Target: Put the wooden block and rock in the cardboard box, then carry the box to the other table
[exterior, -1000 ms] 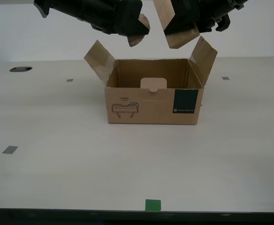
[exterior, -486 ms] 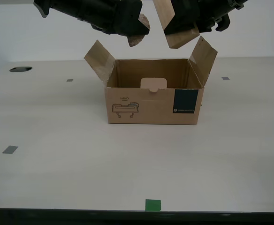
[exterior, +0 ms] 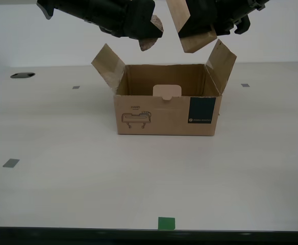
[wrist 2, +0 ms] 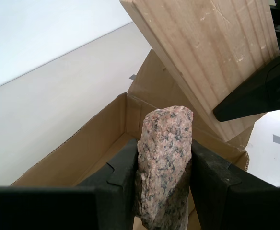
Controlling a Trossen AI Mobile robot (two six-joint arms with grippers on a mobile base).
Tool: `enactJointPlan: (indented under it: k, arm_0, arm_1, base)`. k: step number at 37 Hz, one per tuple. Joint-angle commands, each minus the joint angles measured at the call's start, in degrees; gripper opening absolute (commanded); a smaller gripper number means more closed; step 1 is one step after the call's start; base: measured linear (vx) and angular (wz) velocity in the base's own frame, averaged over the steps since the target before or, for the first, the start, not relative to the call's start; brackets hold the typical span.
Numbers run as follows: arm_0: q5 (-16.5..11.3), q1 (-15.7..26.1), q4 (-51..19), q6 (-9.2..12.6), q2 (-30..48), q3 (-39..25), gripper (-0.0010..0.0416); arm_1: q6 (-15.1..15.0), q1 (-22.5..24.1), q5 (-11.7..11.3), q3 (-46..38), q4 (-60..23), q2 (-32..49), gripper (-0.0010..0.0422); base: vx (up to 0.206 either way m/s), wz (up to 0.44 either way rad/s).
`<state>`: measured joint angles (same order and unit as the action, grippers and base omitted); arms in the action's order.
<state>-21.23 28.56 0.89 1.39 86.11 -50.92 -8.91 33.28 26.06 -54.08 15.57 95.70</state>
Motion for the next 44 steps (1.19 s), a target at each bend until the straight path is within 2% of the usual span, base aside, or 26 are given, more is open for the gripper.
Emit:
enactJointPlan:
  k: [1,12,15,22,28,33,36,44]
  arm_0:
    - [-0.33,0.00,0.31,-0.33,-0.04,-0.02,0.0031]
    - [-0.31,0.00,0.37,-0.33,-0.04,-0.02,0.0137]
    - [-0.31,0.00,0.37,-0.31,-0.04,-0.02,0.0174]
    - [-0.31,0.00,0.35,-0.28,-0.04,-0.02,0.0272]
    - [-0.31,0.00,0.35,-0.26,-0.04,-0.02,0.0351]
    - [-0.31,0.00,0.33,-0.20,-0.04,-0.02,0.0401]
    - [-0.28,0.00,0.33,-0.09,-0.04,-0.02,0.0395]
    - [-0.20,0.00,0.33,0.09,-0.04,-0.02,0.0385]
  arm_1:
    - [0.33,0.04,0.37,-0.07,0.33,-0.07,0.0077]
    - [1.03,0.04,0.37,-0.07,0.35,-0.07,0.0177]
    - [1.09,0.04,0.37,-0.07,0.35,-0.07,0.0201]
    - [4.02,0.04,0.37,-0.07,0.39,-0.07,0.0254]
    - [4.07,0.04,0.37,-0.13,0.37,-0.07,0.0293]
    - [4.07,0.07,0.35,-0.13,0.39,-0.07,0.0323]
    - [4.26,0.04,0.35,-0.13,0.39,-0.07,0.0340]
    - [7.21,0.04,0.35,-0.13,0.37,-0.07,0.0384]
  base:
    - [0.000,0.000]
    - [0.000,0.000]
    - [0.000,0.000]
    - [0.000,0.000]
    - [0.000,0.000]
    - [0.000,0.000]
    - [0.000,0.000]
    - [0.000,0.000]
